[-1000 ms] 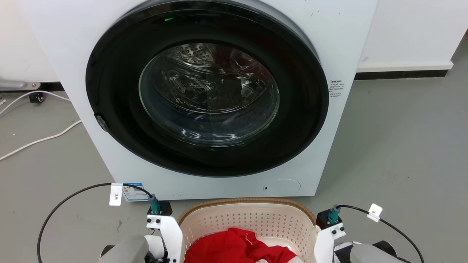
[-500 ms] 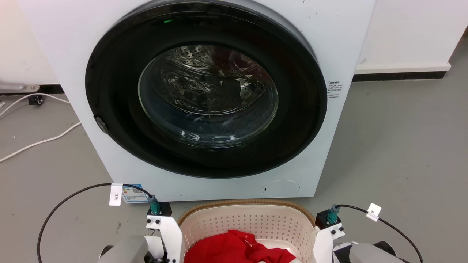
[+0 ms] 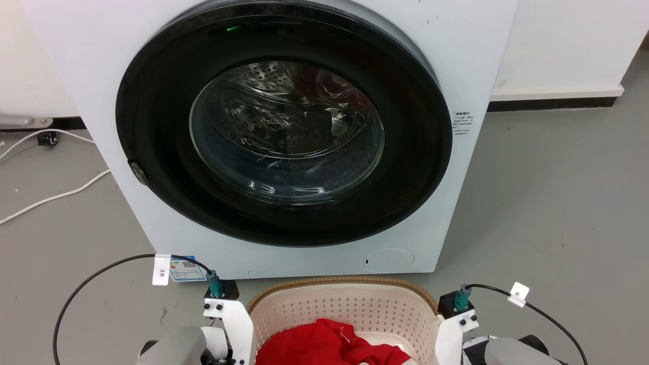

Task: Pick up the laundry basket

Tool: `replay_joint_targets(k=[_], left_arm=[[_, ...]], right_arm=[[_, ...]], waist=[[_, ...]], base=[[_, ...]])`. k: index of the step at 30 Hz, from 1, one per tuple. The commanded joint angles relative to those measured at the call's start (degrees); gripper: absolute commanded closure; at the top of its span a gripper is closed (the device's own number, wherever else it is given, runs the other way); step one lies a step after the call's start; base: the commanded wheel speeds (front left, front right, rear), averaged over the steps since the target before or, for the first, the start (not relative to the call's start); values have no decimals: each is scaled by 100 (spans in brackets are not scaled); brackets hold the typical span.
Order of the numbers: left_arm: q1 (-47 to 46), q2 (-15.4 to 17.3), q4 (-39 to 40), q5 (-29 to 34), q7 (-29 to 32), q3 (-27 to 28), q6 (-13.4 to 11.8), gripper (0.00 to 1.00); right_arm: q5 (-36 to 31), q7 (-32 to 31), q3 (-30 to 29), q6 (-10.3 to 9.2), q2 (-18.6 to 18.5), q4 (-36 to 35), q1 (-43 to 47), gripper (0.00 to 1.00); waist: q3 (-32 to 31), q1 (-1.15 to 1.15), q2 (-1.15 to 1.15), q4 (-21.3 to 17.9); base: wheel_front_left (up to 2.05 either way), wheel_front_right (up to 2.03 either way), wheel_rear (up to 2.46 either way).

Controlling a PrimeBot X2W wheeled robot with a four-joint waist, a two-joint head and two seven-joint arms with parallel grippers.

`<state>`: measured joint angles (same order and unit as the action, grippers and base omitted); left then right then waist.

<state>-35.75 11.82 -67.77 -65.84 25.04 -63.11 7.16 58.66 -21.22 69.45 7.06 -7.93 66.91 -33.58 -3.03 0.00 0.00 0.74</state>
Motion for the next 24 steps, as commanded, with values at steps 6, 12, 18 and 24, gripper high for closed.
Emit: replay_joint_targets(k=[6,12,18,24], left_arm=[[-176,-48,60,-72,-56,-71,52,100],[-190,-37,73,-132,-68,-144,52,100],[-198,-39,80,-189,-79,-217,52,100],[-179,-41,68,-248,-82,-279,52,100]], right_arm=[[97,7,143,78,96,-35,-56,100],[163,35,221,78,100,-19,-70,100],[212,41,279,78,95,-19,-67,100],[254,41,324,78,82,-11,-63,100]], waist=[[-6,0,0,-10],[-6,0,0,-12],[-2,0,0,-14],[0,0,0,-10]], base=[[0,0,0],[0,0,0],[0,0,0],[0,0,0]])
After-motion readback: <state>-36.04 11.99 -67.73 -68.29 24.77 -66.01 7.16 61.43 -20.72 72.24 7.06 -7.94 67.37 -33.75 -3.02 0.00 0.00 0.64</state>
